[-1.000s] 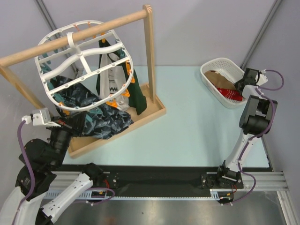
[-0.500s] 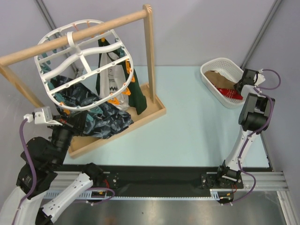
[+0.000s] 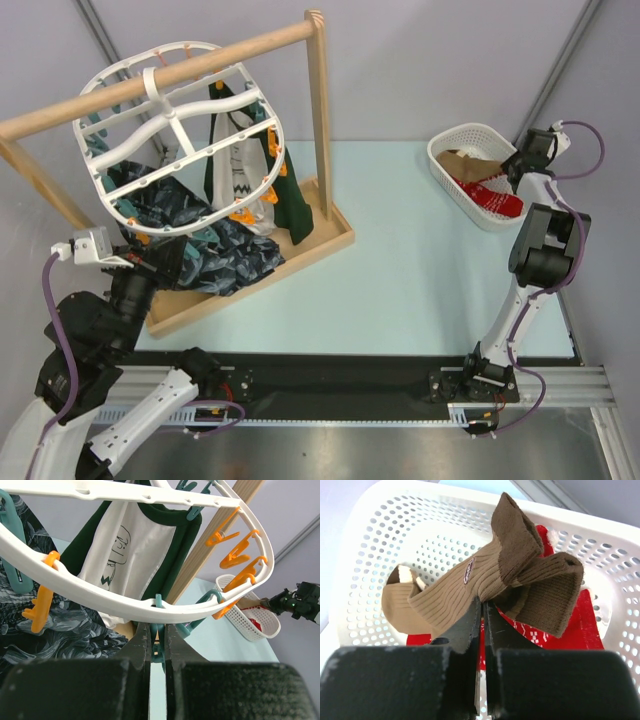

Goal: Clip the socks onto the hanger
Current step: Pick up the sock from the bin.

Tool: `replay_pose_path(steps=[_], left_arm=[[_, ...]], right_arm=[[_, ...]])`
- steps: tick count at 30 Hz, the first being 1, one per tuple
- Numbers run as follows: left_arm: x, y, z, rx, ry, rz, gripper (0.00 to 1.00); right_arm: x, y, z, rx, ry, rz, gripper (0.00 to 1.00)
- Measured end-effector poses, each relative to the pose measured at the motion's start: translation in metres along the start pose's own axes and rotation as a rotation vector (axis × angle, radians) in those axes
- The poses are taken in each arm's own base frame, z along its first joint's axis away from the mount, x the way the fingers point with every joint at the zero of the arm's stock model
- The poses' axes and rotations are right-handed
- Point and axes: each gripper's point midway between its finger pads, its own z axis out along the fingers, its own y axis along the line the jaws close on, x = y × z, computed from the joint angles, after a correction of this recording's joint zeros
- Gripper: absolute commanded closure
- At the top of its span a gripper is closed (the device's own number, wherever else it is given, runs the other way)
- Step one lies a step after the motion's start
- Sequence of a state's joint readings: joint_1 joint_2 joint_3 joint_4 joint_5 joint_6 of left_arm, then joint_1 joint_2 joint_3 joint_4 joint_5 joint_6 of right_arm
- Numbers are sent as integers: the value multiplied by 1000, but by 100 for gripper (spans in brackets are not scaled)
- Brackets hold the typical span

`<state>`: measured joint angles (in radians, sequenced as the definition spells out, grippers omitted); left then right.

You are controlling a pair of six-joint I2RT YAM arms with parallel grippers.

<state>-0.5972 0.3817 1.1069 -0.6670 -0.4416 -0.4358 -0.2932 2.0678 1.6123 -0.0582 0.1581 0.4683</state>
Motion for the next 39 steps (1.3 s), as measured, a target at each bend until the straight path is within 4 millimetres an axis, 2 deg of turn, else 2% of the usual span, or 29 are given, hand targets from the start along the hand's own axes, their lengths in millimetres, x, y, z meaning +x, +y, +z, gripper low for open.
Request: replay_pose_path(steps=[4, 10, 11, 13, 14, 15, 17, 20, 28, 33, 39], left_arm=[[0, 0, 0, -1, 1, 1, 100], [2, 0, 1, -3, 5, 1, 100], [2, 0, 1, -3, 6, 1, 100], [3, 0, 2, -3, 7, -1, 100], [3, 0, 2, -4, 7, -3, 100], [3, 0, 2, -4, 8, -3, 100], [3, 0, 2, -4, 8, -3, 100], [4, 1, 2, -5, 10, -2, 100], [4, 1, 3, -5, 9, -1, 100], [4, 1, 3, -5, 8, 4, 100], [5, 1, 3, -5, 10, 5, 100]], right_arm=[[0, 3, 0, -29, 11, 6, 100], [-3, 19, 5, -110, 35, 22, 88], [-2, 21, 6, -122, 42, 27, 79], [1, 22, 6, -138, 59, 41, 69], [3, 23, 7, -143, 67, 47, 56], [5, 23, 7, -144, 72, 56, 49], [8, 20, 8, -138, 89, 71, 41], [7, 11, 8, -118, 97, 92, 38], [-1, -17, 11, -46, 94, 113, 39], [-3, -25, 15, -17, 83, 106, 47], [2, -34, 27, 8, 69, 54, 61]])
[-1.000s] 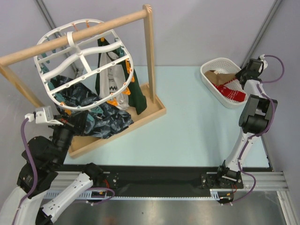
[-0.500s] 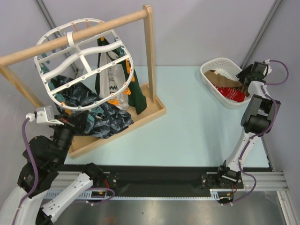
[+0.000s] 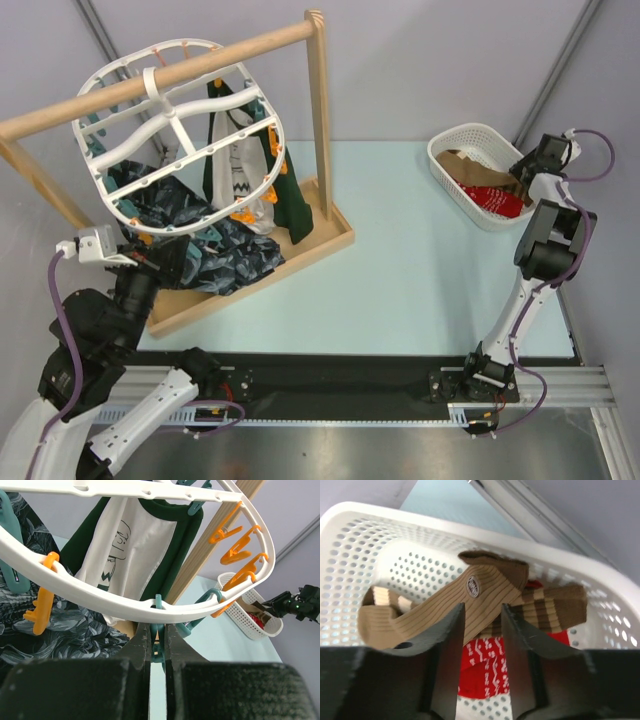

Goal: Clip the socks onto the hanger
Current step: Pick up the sock from the bin.

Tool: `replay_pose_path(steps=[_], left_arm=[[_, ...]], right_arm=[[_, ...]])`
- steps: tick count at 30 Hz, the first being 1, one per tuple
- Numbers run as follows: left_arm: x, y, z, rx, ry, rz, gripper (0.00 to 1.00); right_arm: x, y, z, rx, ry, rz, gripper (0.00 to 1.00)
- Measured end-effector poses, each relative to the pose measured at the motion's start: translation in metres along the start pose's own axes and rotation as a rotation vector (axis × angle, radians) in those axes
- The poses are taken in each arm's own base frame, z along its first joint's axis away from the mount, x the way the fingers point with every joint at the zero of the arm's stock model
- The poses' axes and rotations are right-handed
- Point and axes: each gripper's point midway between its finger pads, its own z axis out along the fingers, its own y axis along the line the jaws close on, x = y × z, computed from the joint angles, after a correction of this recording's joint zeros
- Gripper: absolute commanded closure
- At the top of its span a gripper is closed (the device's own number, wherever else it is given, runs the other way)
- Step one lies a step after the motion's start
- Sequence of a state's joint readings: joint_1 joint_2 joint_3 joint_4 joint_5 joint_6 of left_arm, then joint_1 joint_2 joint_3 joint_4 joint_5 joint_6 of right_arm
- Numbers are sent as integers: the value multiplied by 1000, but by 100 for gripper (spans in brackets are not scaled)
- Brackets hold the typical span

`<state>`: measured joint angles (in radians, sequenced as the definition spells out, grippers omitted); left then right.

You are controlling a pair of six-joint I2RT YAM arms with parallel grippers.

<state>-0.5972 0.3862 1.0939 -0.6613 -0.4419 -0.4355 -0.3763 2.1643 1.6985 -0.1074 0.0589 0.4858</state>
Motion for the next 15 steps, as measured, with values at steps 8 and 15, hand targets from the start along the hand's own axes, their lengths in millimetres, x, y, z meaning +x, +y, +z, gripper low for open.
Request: replay_pose_path(steps=[8, 15], left_arm=[[2, 0, 3, -3, 7, 4, 100], [3, -1, 4, -5, 11, 5, 100]], right_arm=[[-1, -15, 12, 36, -6, -35, 67], [-2, -23, 18, 46, -11, -40, 69]])
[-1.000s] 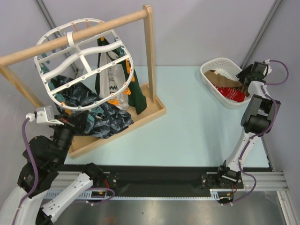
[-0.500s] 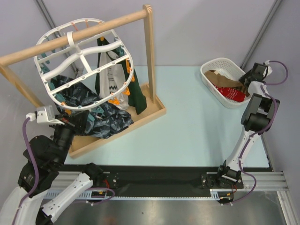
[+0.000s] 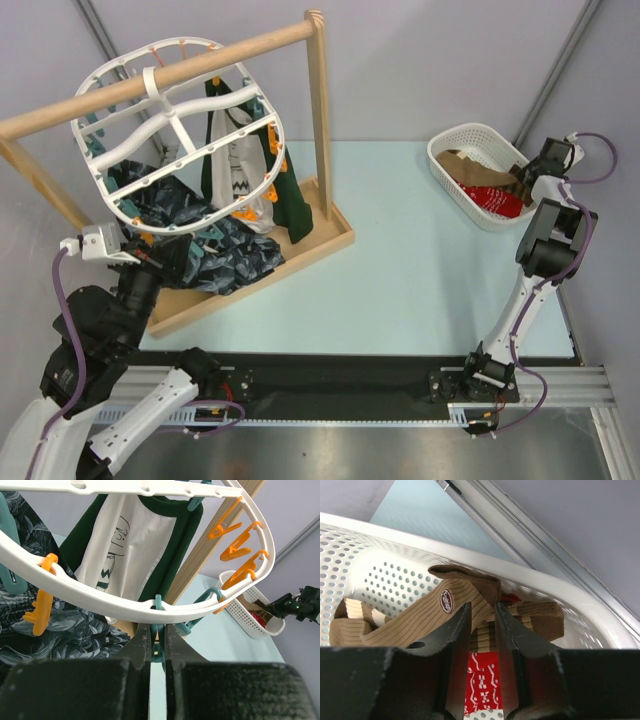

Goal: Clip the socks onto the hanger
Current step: Pick up the sock from the bin.

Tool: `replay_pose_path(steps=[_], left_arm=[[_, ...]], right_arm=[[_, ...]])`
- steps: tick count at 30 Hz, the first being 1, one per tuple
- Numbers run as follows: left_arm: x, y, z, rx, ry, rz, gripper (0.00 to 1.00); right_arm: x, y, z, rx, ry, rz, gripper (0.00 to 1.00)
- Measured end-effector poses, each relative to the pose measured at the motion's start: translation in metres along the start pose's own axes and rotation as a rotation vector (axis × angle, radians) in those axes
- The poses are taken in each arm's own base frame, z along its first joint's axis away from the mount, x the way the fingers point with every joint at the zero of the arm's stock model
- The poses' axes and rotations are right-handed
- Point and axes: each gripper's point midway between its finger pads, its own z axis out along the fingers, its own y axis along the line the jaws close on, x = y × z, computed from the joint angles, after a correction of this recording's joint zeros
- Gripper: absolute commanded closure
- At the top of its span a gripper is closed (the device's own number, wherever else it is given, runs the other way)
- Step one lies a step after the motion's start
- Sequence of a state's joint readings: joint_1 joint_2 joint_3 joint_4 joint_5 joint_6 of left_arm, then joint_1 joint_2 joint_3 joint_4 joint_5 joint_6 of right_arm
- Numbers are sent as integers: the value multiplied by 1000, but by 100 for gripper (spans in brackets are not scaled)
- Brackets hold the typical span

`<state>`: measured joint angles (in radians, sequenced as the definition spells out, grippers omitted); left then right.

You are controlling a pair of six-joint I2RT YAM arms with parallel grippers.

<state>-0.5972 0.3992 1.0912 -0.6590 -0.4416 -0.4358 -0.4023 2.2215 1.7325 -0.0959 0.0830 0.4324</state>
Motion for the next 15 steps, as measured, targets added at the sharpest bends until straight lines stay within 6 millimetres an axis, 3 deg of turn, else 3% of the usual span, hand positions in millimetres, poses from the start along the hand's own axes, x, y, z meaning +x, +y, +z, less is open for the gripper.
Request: replay_pose_path(steps=[15], left_arm=[[0, 0, 0, 0, 0, 0, 100]], right_arm=[[4, -2, 5, 4, -1, 1, 66]])
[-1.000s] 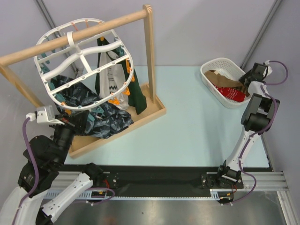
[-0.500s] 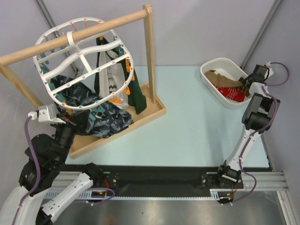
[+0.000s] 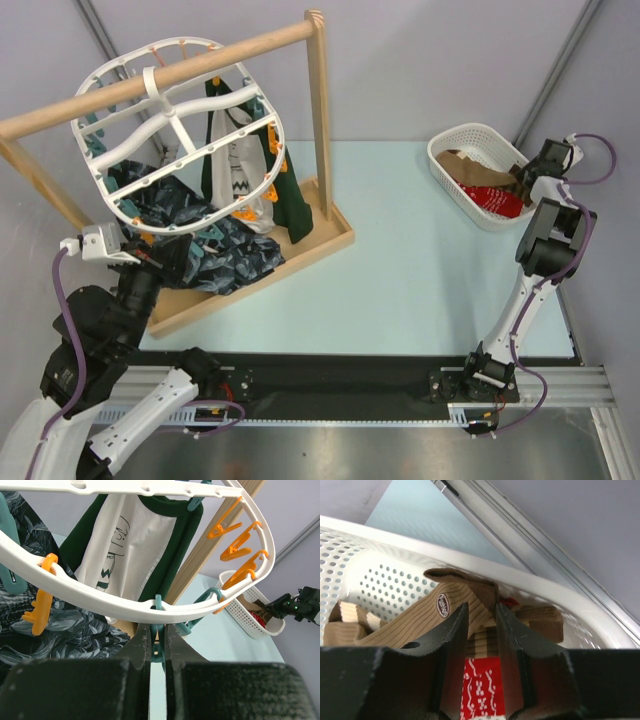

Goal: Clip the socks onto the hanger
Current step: Pick up the sock from the bin, then clamp the sock onto the hanger.

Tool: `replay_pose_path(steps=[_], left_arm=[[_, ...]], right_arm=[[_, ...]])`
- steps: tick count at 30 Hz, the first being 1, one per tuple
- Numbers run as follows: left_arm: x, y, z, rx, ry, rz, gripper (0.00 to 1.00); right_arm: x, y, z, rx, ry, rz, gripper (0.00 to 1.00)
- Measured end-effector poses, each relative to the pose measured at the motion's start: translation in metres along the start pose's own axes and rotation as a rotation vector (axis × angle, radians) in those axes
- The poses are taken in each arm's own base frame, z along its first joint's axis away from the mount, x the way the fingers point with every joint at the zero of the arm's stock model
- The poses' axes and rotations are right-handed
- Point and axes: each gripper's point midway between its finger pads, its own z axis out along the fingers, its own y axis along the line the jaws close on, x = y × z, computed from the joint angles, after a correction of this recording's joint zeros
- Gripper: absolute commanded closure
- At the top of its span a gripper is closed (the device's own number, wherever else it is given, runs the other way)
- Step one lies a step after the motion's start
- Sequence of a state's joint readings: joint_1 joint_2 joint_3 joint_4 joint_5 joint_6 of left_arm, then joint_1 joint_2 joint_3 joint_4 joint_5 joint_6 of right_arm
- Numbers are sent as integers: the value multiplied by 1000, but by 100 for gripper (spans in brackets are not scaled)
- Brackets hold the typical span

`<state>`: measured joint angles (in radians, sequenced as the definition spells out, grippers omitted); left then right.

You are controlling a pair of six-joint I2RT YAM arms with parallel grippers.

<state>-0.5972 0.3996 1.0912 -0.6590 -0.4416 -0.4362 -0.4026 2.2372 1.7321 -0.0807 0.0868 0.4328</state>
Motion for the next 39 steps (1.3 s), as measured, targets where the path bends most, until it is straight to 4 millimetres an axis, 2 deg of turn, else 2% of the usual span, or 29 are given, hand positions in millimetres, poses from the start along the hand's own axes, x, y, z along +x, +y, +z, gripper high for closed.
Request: replay_pose_path(steps=[8, 11, 15, 17, 21, 24, 27, 29, 31, 33, 35, 37, 39], left_arm=[[1, -1, 1, -2, 5, -4, 100], [3, -1, 3, -5, 13, -1, 100], [4, -1, 5, -7, 18, 0, 100], [4, -1, 5, -7, 18, 0, 100], [4, -1, 5, -7, 18, 1, 100], [4, -1, 5, -6, 19, -1, 100], [5, -3, 5, -1, 23, -8, 100], [6, -4, 5, 5, 27, -12, 100], [7, -5, 5, 11, 32, -20, 100], [8, -6, 5, 16, 35, -24, 100], [9, -8, 4, 28, 40, -25, 100], [9, -10, 4, 39, 43, -25, 100], [10, -12, 4, 48, 47, -27, 100]], right_arm=[[21, -8, 15, 11, 35, 0, 66], [24, -6, 18, -7, 40, 1, 67], [18, 2, 19, -47, 21, -2, 83], [15, 8, 19, -71, 11, -8, 99], [13, 21, 17, -108, -5, -37, 100], [14, 36, 1, -119, -3, -76, 100], [15, 68, -48, -148, 8, -132, 100], [5, 109, -101, -215, -12, -180, 100], [-8, 159, -168, -327, -61, -228, 100], [-15, 197, -239, -449, -100, -271, 100], [-10, 236, -324, -608, -130, -322, 100], [6, 256, -403, -768, -127, -377, 100], [30, 260, -466, -897, -91, -424, 100]])
